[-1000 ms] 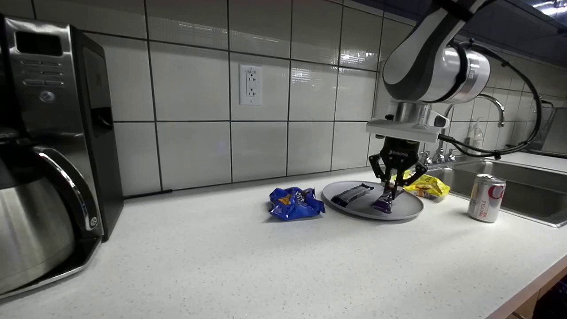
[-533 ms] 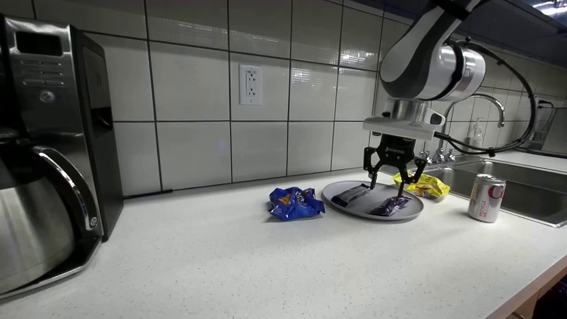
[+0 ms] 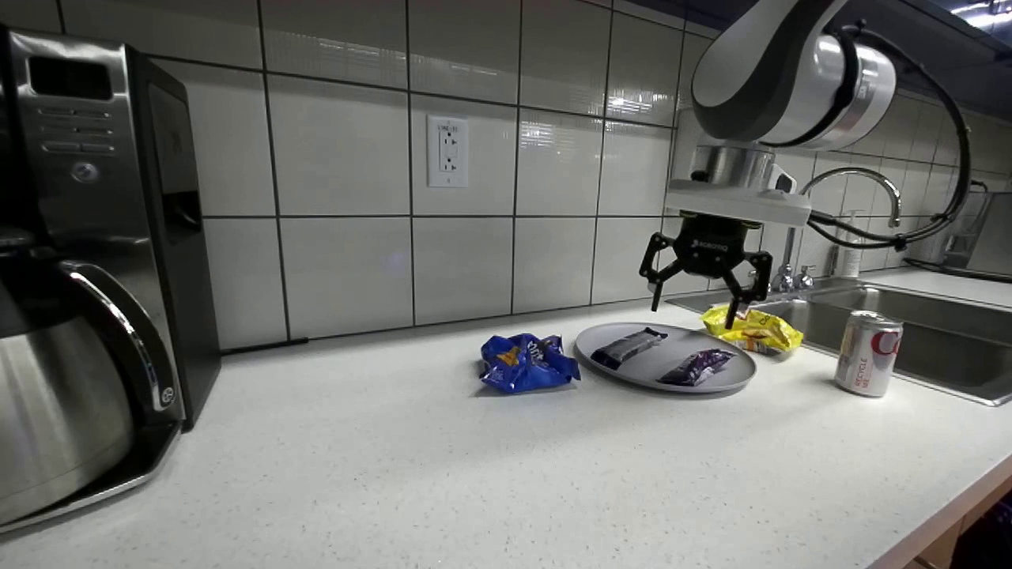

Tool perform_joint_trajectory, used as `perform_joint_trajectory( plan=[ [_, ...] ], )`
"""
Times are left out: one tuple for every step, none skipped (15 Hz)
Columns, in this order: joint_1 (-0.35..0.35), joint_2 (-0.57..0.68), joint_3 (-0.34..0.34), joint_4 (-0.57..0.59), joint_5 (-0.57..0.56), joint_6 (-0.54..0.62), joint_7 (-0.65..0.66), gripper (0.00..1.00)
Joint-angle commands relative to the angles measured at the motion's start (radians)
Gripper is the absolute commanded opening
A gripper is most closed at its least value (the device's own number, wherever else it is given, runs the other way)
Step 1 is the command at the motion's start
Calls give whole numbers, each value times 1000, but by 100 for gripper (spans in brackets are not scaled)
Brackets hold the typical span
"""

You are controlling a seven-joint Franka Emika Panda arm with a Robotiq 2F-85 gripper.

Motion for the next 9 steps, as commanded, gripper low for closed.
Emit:
perform_joint_trajectory(
  plan=[
    [7, -108, 12, -95, -52, -11, -53, 100],
    [9, -129, 18, -115, -60, -12, -67, 100],
    [11, -147, 22, -132, -76, -10, -75, 100],
    [12, -168, 30, -150, -80, -12, -89, 100],
    [11, -189, 37, -167, -87, -14, -102, 100],
    [11, -211, 45, -187, -92, -14, -115, 100],
    [10, -233, 53, -206, -92, -18, -130, 100],
    [9, -256, 61, -228, -93, -17, -140, 100],
    [8, -276, 68, -244, -87, -20, -151, 100]
  ],
)
